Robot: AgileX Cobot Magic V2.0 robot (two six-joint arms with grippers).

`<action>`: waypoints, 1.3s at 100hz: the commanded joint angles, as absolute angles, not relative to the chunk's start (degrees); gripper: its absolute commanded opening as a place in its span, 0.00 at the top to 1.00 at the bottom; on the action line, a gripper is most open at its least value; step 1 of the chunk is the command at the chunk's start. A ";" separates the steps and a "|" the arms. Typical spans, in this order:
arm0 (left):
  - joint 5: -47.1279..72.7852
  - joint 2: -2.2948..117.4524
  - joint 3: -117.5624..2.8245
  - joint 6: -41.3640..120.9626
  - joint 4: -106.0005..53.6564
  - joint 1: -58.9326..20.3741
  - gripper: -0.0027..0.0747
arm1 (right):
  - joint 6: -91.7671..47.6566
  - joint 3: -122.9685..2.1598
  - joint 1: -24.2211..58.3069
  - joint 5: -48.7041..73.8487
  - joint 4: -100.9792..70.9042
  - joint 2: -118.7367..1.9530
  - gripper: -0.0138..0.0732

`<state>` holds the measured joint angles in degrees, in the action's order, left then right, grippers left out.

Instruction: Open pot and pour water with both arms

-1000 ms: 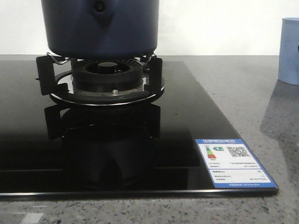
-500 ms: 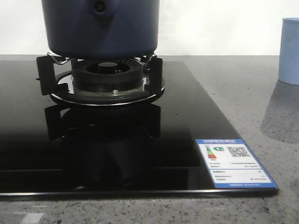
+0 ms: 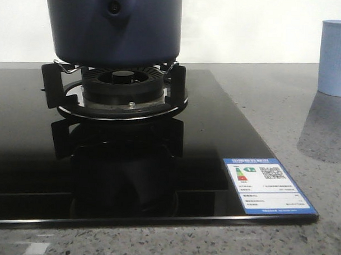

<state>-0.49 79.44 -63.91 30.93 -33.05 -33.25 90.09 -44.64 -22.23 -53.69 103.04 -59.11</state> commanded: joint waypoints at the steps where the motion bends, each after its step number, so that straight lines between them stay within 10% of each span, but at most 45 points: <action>1: -6.71 78.47 -65.90 30.68 -33.21 -33.62 0.45 | 90.25 -45.94 -22.56 -53.85 100.10 -58.13 0.10; 130: -4.21 75.70 -65.90 30.68 -32.37 -33.62 0.29 | 90.48 -45.94 -22.56 -53.98 96.42 -58.13 0.11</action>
<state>-0.82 80.69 -63.91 30.93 -32.66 -33.25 90.35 -44.64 -22.23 -53.76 102.47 -59.11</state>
